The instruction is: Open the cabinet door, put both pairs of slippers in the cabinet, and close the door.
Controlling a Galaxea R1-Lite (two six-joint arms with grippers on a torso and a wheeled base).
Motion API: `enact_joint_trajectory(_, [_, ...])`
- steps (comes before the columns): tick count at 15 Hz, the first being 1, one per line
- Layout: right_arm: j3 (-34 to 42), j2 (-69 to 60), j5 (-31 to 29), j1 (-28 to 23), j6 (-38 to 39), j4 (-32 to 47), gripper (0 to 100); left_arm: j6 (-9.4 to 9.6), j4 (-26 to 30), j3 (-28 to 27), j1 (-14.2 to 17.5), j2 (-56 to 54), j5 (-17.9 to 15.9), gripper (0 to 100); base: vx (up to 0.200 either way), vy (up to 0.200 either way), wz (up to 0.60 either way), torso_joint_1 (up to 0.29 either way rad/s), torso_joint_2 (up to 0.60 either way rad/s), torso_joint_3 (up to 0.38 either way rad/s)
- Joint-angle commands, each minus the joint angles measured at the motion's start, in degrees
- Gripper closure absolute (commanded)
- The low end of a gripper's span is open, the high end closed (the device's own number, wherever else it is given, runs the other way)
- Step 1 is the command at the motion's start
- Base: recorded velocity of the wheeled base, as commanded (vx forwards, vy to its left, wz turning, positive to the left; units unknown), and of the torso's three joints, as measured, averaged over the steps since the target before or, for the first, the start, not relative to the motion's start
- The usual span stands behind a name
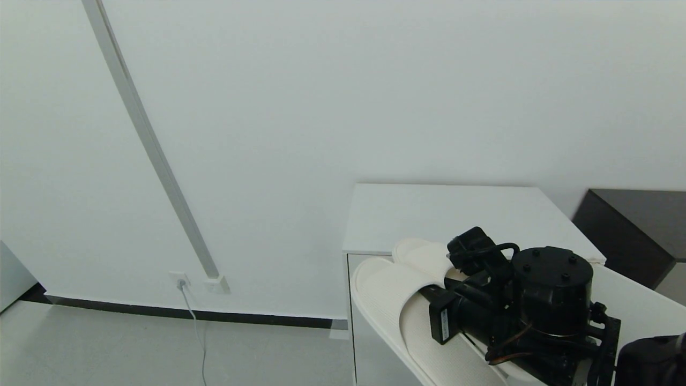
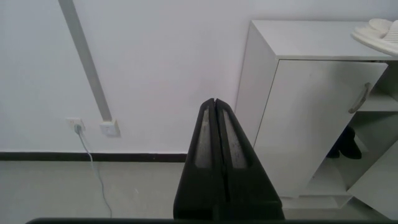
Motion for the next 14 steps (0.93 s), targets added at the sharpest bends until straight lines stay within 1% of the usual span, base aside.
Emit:
enact_joint_trajectory(1, [0.04,0.27,0.01,-0.06,-0.01,0.0,100,-0.04,-0.02,0.02,-0.01,0.08,-0.02,100,0.0,-0.2,0.0,0.007,0.01,-0.007])
enact_joint_trajectory(4, [0.13,0.27,0.01,0.03,-1.06,0.0,100,0.04,-0.02,0.02,-0.01,-0.01,-0.02,100,0.0,-0.2,0.0,0.005,0.0,0.001])
enact_joint_trajectory(14, [0.92,0.18,0.19,0.03,-1.06,0.0,100,-0.04,-0.02,0.02,-0.01,-0.01,-0.02,100,0.0,-0.2,0.0,0.003,0.0,0.001])
